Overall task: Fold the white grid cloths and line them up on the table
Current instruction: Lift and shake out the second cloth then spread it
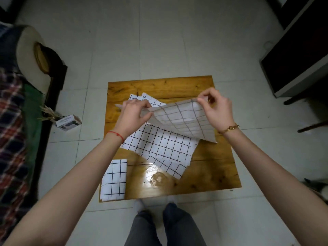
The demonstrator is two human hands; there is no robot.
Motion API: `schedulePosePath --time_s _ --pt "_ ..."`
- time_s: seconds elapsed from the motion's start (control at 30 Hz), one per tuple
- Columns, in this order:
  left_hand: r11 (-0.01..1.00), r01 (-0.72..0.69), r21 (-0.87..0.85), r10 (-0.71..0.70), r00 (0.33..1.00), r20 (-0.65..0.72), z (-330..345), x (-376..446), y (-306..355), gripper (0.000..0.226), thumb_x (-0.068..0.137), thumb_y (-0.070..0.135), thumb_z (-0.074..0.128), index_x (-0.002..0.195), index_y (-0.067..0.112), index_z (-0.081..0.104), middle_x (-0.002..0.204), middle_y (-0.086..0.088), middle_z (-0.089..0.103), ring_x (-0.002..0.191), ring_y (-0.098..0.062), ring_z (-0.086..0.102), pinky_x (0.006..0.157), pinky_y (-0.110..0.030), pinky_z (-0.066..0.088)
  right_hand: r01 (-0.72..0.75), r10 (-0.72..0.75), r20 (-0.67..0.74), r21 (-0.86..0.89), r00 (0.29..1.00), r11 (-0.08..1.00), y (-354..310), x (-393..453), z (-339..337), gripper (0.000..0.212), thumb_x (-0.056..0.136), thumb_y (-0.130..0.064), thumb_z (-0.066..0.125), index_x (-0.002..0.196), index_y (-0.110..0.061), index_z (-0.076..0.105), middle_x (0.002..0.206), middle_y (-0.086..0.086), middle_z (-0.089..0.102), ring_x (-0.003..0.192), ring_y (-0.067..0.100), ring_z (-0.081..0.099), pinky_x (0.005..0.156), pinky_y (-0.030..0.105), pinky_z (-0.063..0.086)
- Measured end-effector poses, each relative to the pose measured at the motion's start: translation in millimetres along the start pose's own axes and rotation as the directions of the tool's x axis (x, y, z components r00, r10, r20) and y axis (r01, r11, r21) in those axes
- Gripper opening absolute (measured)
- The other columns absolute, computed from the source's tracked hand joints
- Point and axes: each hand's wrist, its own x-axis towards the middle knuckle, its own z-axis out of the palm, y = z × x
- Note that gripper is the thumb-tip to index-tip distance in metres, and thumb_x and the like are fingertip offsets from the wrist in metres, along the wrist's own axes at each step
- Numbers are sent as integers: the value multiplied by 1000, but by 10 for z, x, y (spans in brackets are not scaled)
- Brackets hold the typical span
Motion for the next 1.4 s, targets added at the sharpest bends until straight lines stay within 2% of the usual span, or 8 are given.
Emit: schedulePosePath --time_s 0.17,0.33,0.5,0.67,0.83,1.07,1.2,1.4 --pt "999 -19 -31 17 998 -69 -266 34 180 10 85 33 58 89 23 60 85 12 65 85 -15 63 95 -48 42 -40 40 -58 0 998 999 63 186 -449 6 83 -23 64 83 -18 64 79 -7 67 71 18 59 65 24 45" --pt "1000 -3 -25 -3 977 -213 -498 39 295 11 85 22 68 93 18 62 86 4 67 83 -19 64 82 -42 51 38 -45 -72 -86 996 996 54 287 -715 6 85 -22 63 85 -16 62 72 -20 59 70 6 52 62 6 35" --pt "1000 -28 -11 23 956 -292 -772 25 427 8 84 19 66 91 15 66 86 2 70 81 -18 67 79 -40 54 82 -94 -55 -190 994 978 32 334 -894 8 88 -22 59 89 -15 60 87 3 65 82 20 57 71 30 43" --pt "999 -29 43 42 945 -325 -1031 -37 488 9 86 27 67 90 19 68 87 5 71 83 -15 67 80 -42 53 92 -112 -65 -247 992 965 61 382 -1070 6 89 -20 58 90 -15 59 86 4 64 81 22 56 69 30 41" --pt "998 -37 43 50 932 -358 -1227 -148 629 11 85 23 71 91 14 72 86 2 71 77 -10 62 74 -25 49 102 -116 -35 -285 993 953 88 414 -1198 4 90 -21 55 90 -18 57 85 1 63 83 20 55 70 34 46" --pt "999 -46 17 49 940 -338 -1340 -312 686 18 83 24 70 96 11 74 88 0 71 77 -9 60 75 -15 46 114 -107 43 -284 993 952 65 360 -1305 3 91 -23 57 92 -21 58 85 0 62 80 16 55 69 30 45" --pt "999 -23 -47 7 945 -326 -1404 -354 681 17 83 23 71 96 12 74 88 1 71 81 -14 63 79 -28 54 117 -106 55 -249 993 962 4 335 -1308 3 90 -20 59 90 -18 61 82 -1 63 76 15 55 67 23 39" --pt "967 44 -253 -90 980 -176 -1587 -244 496 16 81 26 72 95 18 74 85 10 72 86 -9 67 81 -31 55 57 -50 52 -128 997 990 -52 440 -1247 4 87 -17 61 84 -17 64 82 -4 65 73 15 57 64 15 40"
